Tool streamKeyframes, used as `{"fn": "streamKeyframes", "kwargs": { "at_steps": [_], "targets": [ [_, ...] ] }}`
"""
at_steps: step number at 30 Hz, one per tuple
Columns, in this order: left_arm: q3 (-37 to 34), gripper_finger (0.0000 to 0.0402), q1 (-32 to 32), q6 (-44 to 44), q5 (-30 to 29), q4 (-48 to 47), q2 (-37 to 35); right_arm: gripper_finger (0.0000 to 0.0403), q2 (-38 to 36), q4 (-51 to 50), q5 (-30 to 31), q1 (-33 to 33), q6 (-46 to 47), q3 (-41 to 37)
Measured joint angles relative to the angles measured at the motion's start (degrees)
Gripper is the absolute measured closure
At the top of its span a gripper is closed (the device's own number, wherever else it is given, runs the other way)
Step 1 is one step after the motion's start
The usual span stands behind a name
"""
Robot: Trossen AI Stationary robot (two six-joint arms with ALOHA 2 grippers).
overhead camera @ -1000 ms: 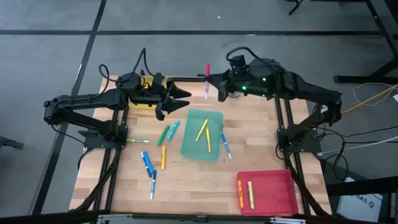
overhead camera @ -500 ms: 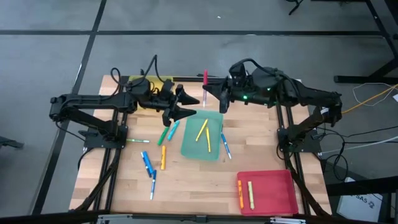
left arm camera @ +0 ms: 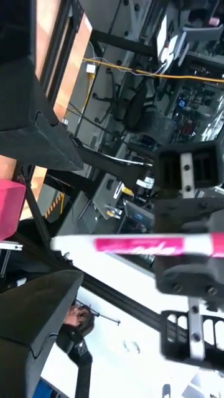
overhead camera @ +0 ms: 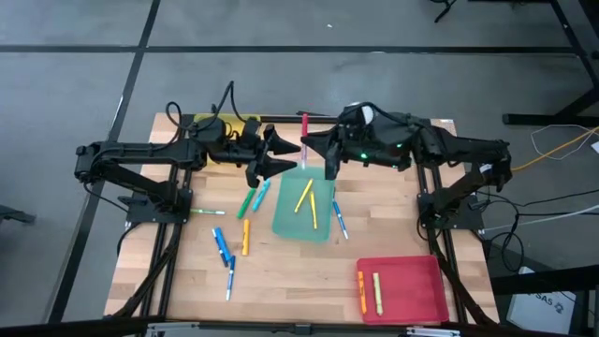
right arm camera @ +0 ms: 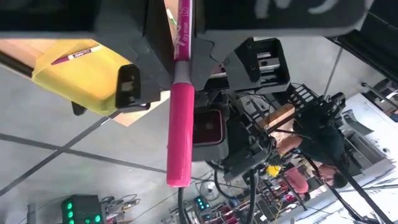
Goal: Pick & Place Markers
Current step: Put the pink marker pen into the yellow bin
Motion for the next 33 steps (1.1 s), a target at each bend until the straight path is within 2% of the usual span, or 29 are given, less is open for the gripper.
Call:
{"fn": "streamKeyframes", "kwargs": {
  "at_steps": [11, 22, 27, 33],
  "targets": [
    [0.0, 0.0136, -0.02, -0.63, -0.1, -0.06, 0.0, 0.0369, 3.86, 2.62, -1.48, -0.02, 1.1, 0.0],
    [0.0, 0.0144, -0.04, -0.96, 0.25, -0.07, 0.0, 0.0369, 3.94, 2.64, -2.04, -0.02, 2.17, 0.0],
    [0.0, 0.0177, -0.07, -1.03, 1.04, -0.06, 0.0, 0.0369, 4.51, 2.15, -2.25, -0.02, 2.45, 0.0],
    [0.0, 0.0251, -0.07, -1.03, 2.78, -0.08, -0.04, 0.0369, 5.28, 2.25, -2.61, -0.02, 2.56, 0.0]
  ]
}}
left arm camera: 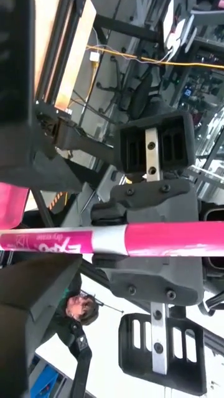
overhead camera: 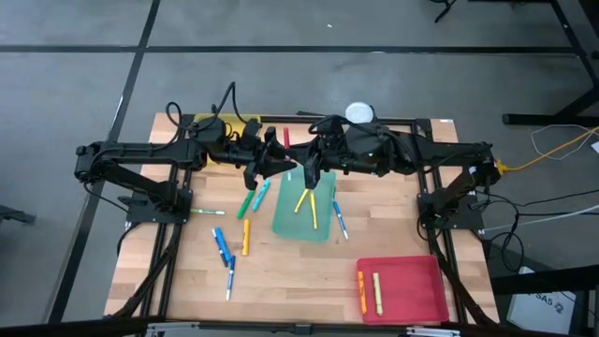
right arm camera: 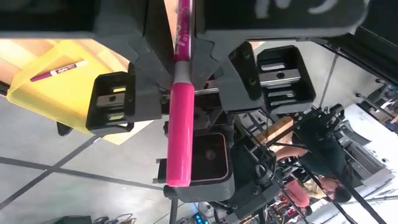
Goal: Pick & Place Markers
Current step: Put the pink marker pen into the yellow bin
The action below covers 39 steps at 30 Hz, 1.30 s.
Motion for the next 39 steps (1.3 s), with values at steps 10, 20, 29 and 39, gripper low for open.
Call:
{"fn": "streamKeyframes", "kwargs": {
  "at_steps": [10, 20, 29, 39],
  "targets": [
    [0.0, 0.0374, -0.02, -0.02, 0.08, -0.04, -0.04, 0.0369, 0.14, -0.41, 0.23, -0.04, -0.51, 0.0],
    [0.0, 0.0374, -0.37, 0.94, -0.14, -0.04, -0.04, 0.0362, 0.14, -0.45, 0.15, -0.02, -0.46, 0.0],
    [0.0, 0.0374, -0.37, 1.49, -0.22, -0.02, -0.04, 0.0307, 0.12, -0.05, 0.0, -0.02, -0.32, 0.0],
    [0.0, 0.0374, 0.46, 2.51, -0.23, -0.07, -0.04, 0.0182, -1.59, 1.37, 0.01, 0.11, -1.97, 0.0]
  ]
}}
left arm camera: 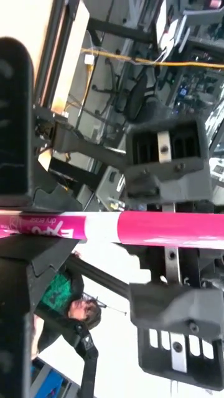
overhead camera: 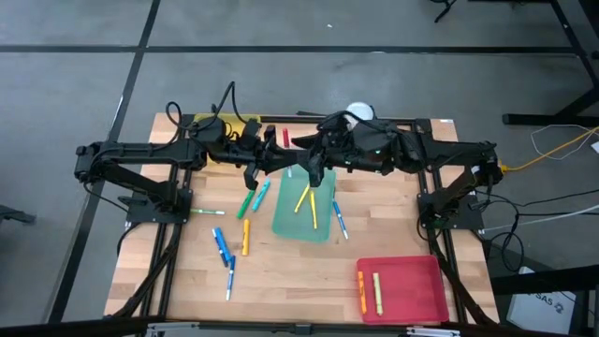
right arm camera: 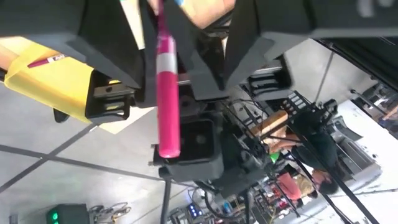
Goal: Pick & Place Markers
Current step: Put the pink marker pen into the yellow bin
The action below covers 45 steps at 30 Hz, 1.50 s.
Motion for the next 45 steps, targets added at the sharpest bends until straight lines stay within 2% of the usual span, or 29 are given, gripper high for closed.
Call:
{"fn": "streamKeyframes", "kwargs": {
  "at_steps": [3, 7, 17, 23, 33, 37, 45],
  "targets": [
    [0.0, 0.0374, 1.17, 0.64, -0.01, -0.58, 0.02, 0.0164, -1.51, -0.13, 0.03, 0.0, -0.02, 0.0],
    [0.0, 0.0374, 3.99, 0.69, -0.03, -3.29, 0.02, 0.0161, -4.01, 0.0, 0.14, 0.29, -0.34, 0.0],
    [-0.02, 0.0374, 15.32, -0.44, -0.88, -20.44, 0.04, 0.0182, -6.49, -0.16, 0.16, 1.95, -2.19, 0.0],
    [-0.02, 0.0374, 22.55, -0.61, -5.79, -33.97, 0.04, 0.0189, -6.45, -3.05, 0.21, 2.49, -2.74, 0.0],
    [-0.02, 0.0374, 33.29, -0.91, -15.5, -53.43, 0.22, 0.019, -6.38, -7.25, 3.63, 2.47, -2.93, 0.0],
    [-0.02, 0.0374, 37.23, 1.0, -17.84, -56.71, 2.0, 0.019, -6.36, -8.69, 4.63, 2.47, -2.95, 0.0],
    [-0.02, 0.0374, 42.35, 2.98, -16.71, -57.26, 9.31, 0.019, -6.36, -10.47, 6.22, 2.47, -2.91, 0.0]
  ]
}}
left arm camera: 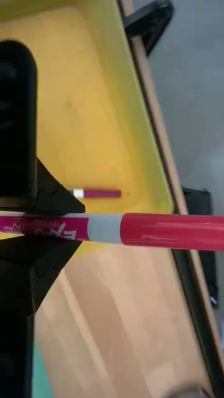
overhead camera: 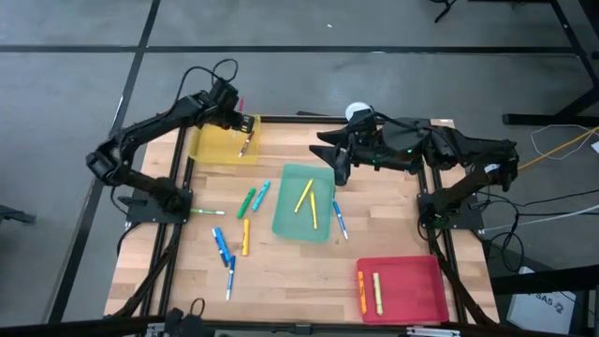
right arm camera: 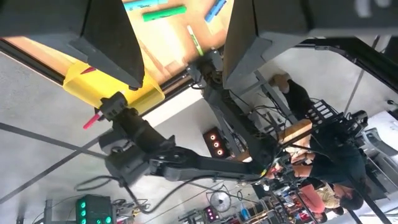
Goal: Pick & Place Markers
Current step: Put the pink marker pen into the yellow bin, then put the light blue marker pen into the yellow bin
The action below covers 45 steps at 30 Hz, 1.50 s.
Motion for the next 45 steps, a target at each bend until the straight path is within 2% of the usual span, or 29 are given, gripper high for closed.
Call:
{"fn": "streamKeyframes", "kwargs": {
  "at_steps": [11, 24, 27, 34, 41, 45],
  "targets": [
    [0.0, 0.0374, 2.87, 1.01, 2.75, -0.91, 10.73, 0.019, 0.0, -0.02, -0.02, 0.0, 0.35, 0.0],
    [-0.02, 0.0374, 3.69, 1.07, 2.56, -5.41, 14.38, 0.019, 0.0, -3.03, 0.2, 0.0, 2.36, 0.0],
    [-0.02, 0.0374, 3.67, 1.19, 4.36, -5.1, 15.36, 0.019, 0.0, -3.51, 0.37, 0.0, 2.95, 0.0],
    [-0.02, 0.0373, 3.71, 1.17, 2.93, -4.35, 15.89, 0.019, 0.0, -3.48, 0.39, -0.02, 3.49, 0.0],
    [-0.02, 0.0296, 3.72, 1.09, 3.26, -4.41, 15.89, 0.019, 0.0, -3.45, 0.4, -0.02, 4.48, 0.0],
    [-0.02, 0.0269, 3.73, 1.07, 4.79, -4.43, 15.89, 0.019, 0.0, -3.45, 0.4, -0.02, 4.29, 0.0]
  ]
}}
